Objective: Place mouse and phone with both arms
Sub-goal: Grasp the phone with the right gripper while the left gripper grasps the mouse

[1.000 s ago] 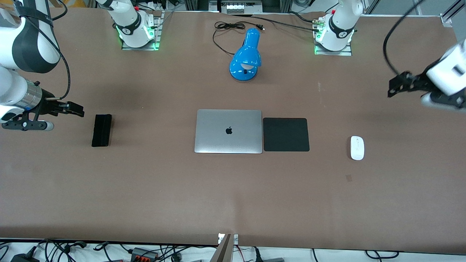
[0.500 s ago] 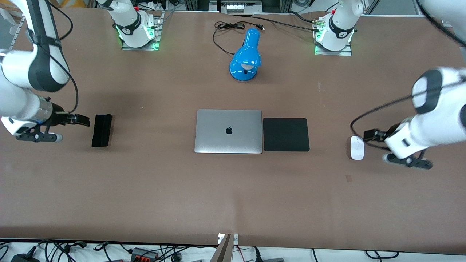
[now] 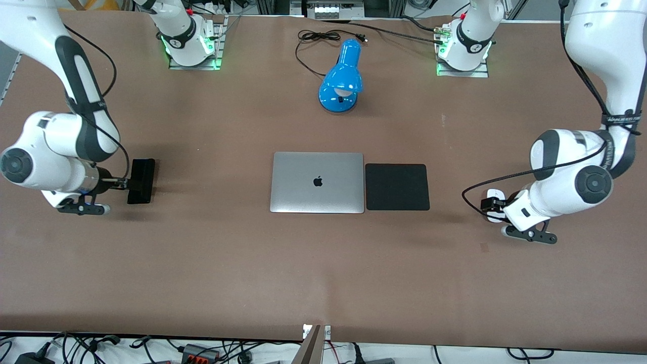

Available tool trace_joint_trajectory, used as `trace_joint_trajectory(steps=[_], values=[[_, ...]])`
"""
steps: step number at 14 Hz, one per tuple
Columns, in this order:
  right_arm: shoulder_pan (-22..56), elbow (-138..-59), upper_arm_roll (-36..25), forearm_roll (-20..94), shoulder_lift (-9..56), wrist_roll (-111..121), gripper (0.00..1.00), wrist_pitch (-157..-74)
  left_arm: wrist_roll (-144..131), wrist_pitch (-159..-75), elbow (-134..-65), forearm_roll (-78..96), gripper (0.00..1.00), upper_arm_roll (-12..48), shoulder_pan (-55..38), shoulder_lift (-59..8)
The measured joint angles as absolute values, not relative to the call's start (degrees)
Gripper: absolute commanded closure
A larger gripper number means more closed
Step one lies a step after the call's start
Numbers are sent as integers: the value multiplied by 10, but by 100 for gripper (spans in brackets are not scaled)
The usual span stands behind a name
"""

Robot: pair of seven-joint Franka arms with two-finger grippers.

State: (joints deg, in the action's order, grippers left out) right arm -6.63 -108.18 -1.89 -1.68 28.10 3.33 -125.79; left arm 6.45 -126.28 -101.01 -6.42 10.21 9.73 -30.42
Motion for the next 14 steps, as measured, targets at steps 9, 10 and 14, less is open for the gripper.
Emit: trace_joint_trajectory(steps=[9,10,14], values=[[-76,-1122,-17,-17,309,36,0,-1312,81,-1297,-1024,-86,0,104,141,-362],[-76,-1127,-16,-17,309,36,0,-1319,81,-1300,-1026,-86,0,105,141,-365],[-69,-1132,-12,-17,311,36,0,-1322,80,-1352,-1061,-86,0,109,141,-367]])
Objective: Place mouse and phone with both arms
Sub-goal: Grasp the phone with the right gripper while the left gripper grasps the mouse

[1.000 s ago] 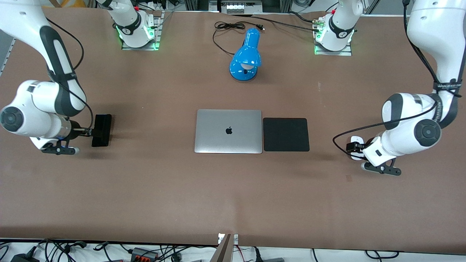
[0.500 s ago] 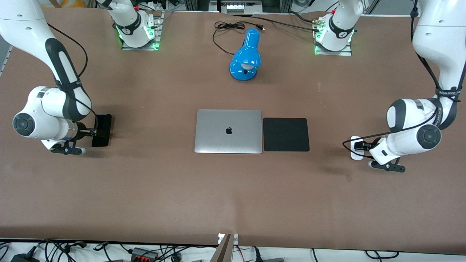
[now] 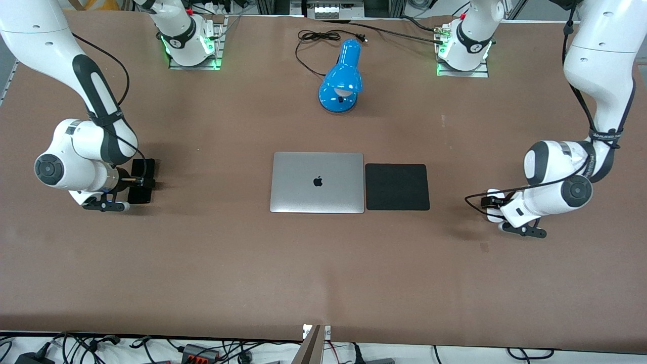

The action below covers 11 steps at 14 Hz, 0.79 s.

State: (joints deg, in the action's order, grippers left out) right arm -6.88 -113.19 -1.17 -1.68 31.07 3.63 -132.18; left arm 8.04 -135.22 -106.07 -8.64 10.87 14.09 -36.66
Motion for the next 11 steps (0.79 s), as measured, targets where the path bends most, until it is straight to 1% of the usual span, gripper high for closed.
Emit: trace_joint_trajectory(steps=[1,4,5,6,8,11], values=[[-66,-1132,-12,-17,311,36,0,-1322,80,-1364,-1070,-86,5,109,141,-367],[-65,-1133,-12,-17,312,43,0,-1322,80,-1371,-1076,-86,49,109,141,-366],[-65,-1133,-13,-17,312,46,0,-1322,80,-1372,-1075,-86,58,109,141,-366],[-65,-1133,-13,-17,312,48,0,-1322,80,-1372,-1074,-86,65,109,141,-366],[-65,-1133,-13,-18,313,52,0,-1322,80,-1371,-1072,-86,73,110,141,-363],[-65,-1134,-14,-19,318,65,0,-1322,79,-1342,-1053,-86,77,116,135,-361]])
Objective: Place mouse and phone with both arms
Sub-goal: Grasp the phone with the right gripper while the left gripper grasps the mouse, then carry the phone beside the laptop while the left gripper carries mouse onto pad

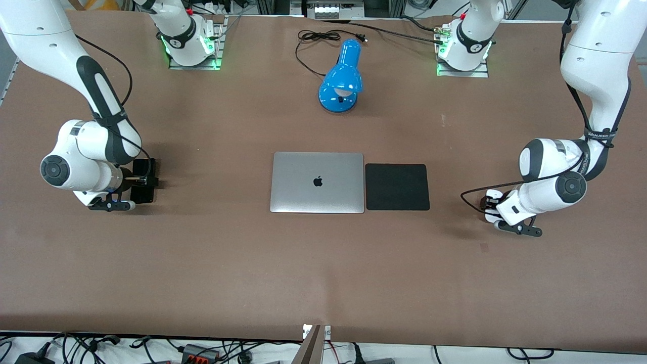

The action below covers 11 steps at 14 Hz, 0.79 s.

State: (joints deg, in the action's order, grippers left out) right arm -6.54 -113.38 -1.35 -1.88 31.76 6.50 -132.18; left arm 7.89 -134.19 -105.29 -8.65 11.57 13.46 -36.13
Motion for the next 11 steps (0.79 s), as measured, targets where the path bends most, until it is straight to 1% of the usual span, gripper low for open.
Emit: trace_joint_trajectory(steps=[2,3,4,5,6,7,11], values=[[-66,-1134,-14,-20,323,68,0,-1322,67,-1319,-1038,-86,77,124,125,-359],[-66,-1134,-14,-20,324,69,12,-1322,57,-1310,-1034,-86,78,133,120,-358],[-66,-1134,-14,-20,324,70,36,-1322,45,-1303,-1031,-86,78,145,117,-357],[-66,-1133,-14,-21,323,73,63,-1321,32,-1296,-1029,-86,79,156,113,-357],[-65,-1133,-14,-21,319,76,75,-1319,20,-1287,-1027,-86,79,168,111,-357],[-65,-1133,-14,-21,315,79,82,-1312,9,-1275,-1023,-86,79,179,110,-357],[-61,-1130,-12,-22,314,93,83,-1289,-20,-1230,-1010,-86,81,210,110,-356]])
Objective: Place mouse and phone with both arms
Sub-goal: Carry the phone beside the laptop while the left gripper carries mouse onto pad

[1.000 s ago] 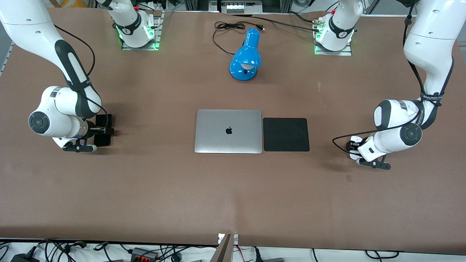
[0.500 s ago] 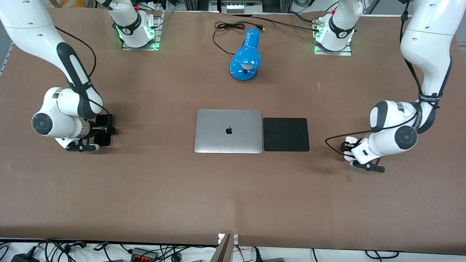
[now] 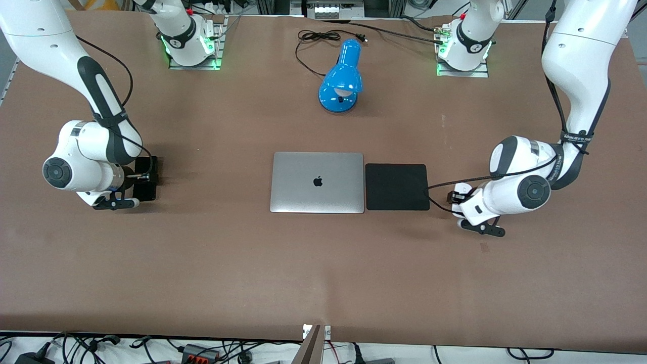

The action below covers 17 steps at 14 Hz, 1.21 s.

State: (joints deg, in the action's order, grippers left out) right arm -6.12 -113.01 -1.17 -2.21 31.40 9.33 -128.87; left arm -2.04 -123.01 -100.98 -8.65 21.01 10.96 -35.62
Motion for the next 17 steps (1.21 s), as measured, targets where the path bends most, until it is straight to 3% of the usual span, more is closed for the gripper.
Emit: trace_joint_trajectory(steps=[5,10,13,17], values=[[5,-1102,-3,-19,301,25,82,-1261,-30,-1219,-1010,-86,82,219,107,-356],[125,-1086,15,45,303,-127,82,-1264,-89,-1210,-1010,-86,81,222,64,-356],[187,-1078,16,65,313,-185,82,-1287,-175,-1208,-1010,-86,81,224,13,-357],[208,-1077,15,66,347,-217,81,-1326,-242,-1231,-1010,-86,81,224,-45,-365]])
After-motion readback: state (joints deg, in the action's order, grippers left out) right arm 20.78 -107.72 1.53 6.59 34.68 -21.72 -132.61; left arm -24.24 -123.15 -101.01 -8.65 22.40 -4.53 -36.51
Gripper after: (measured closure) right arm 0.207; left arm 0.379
